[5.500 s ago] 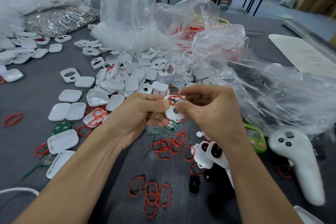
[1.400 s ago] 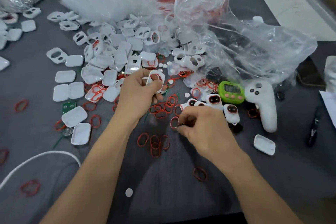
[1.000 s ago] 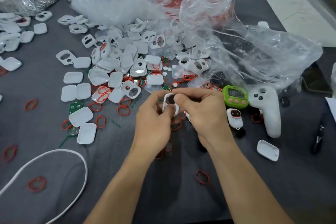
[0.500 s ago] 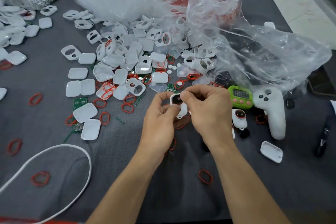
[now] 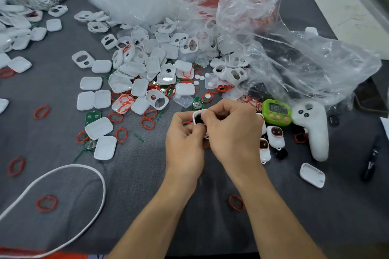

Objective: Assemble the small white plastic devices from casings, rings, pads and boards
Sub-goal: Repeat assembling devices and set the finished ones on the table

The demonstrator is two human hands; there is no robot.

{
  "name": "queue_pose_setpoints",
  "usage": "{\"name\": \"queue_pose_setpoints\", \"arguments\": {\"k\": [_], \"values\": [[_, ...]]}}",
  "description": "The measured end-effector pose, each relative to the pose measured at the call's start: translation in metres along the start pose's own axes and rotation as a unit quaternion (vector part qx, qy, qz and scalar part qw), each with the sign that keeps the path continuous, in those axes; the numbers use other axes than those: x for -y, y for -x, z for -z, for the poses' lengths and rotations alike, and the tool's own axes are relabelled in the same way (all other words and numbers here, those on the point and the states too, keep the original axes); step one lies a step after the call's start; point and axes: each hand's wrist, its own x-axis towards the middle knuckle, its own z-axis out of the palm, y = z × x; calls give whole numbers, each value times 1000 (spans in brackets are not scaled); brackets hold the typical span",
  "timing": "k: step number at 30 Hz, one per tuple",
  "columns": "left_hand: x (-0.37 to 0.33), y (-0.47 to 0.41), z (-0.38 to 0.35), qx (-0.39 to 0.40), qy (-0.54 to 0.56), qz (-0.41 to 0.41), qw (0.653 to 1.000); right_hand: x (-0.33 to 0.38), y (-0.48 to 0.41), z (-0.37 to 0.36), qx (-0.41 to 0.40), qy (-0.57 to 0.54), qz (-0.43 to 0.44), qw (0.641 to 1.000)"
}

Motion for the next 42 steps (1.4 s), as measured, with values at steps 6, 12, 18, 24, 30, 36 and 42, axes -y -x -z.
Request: {"name": "queue_pose_setpoints", "arguments": {"k": [6, 12, 18, 24, 30, 36, 42], "values": [[-2, 1, -1, -7, 31, 14, 999, -6, -9, 12, 66, -25, -2, 998], [-3, 0, 1, 6, 2, 0, 1000, -2, -9, 15, 56, 20, 32, 998], [-4, 0, 2, 12, 1, 0, 1000, 0, -7, 17, 51, 31, 42, 997], [-9, 0, -2, 1, 16, 4, 1000, 0, -3, 17, -16, 8, 52, 998], [-15, -2, -2, 24, 39, -16, 999, -12, -3, 26, 18, -173, -7, 985], [-17, 1, -2, 36, 35, -22, 999, -19, -8, 38, 87, -217, 10, 972], [-17, 0, -1, 56, 22, -38, 997, -19, -7, 38, 101, -150, 33, 983]]}}
